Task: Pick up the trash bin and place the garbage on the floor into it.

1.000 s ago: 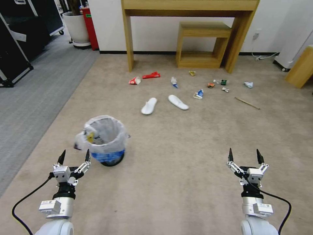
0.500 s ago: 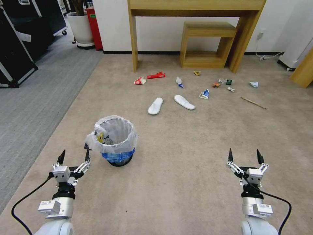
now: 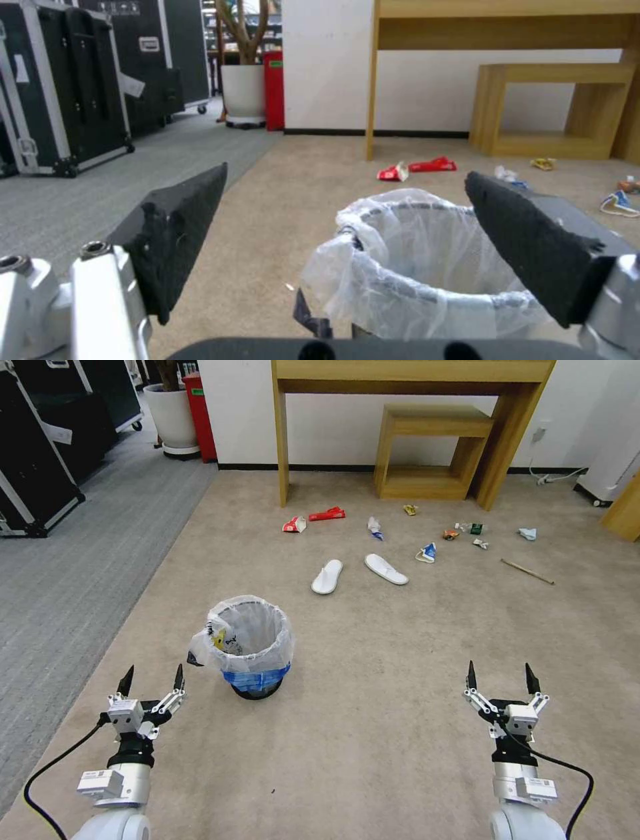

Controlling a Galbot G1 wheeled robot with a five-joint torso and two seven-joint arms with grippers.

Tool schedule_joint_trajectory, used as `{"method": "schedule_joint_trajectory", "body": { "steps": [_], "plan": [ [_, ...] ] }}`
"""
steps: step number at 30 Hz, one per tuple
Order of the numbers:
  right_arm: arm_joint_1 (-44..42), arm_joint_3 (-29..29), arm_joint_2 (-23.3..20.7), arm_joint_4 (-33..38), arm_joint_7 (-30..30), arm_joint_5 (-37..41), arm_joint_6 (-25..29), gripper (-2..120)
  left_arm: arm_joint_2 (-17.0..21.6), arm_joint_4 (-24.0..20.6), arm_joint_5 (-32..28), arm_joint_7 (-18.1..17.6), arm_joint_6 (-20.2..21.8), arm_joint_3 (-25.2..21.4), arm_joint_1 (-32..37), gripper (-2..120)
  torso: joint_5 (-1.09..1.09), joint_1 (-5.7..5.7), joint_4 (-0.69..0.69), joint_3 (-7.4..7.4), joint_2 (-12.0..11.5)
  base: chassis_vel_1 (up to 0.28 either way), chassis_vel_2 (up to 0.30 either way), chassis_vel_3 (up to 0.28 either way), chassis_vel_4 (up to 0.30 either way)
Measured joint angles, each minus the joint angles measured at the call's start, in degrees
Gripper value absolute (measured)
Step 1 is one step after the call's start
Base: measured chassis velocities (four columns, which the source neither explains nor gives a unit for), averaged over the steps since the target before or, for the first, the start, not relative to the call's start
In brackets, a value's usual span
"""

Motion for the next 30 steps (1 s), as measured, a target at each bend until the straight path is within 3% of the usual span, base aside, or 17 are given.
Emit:
{"method": "schedule_joint_trajectory", "body": {
  "steps": [14, 30],
  "plan": [
    [0.25, -0.01, -0.23, -0.42, -0.50, 0.05, 0.60, 100, -0.19, 0.06, 0.18, 0.05, 0.03, 0.28, 0.00, 91, 0.00, -0.01, 0.00, -0.01, 0.00, -0.052, 0.050, 0.044, -0.043],
    [0.36, -0.10, 0.01, -0.73, -0.73, -0.04, 0.90, 100, -0.30, 0.22, 0.16, 0.15, 0.06, 0.68, -0.10, 91, -0.01, 0.00, 0.00, 0.00, 0.00, -0.249, 0.258, 0.254, -0.243]
  ]
}}
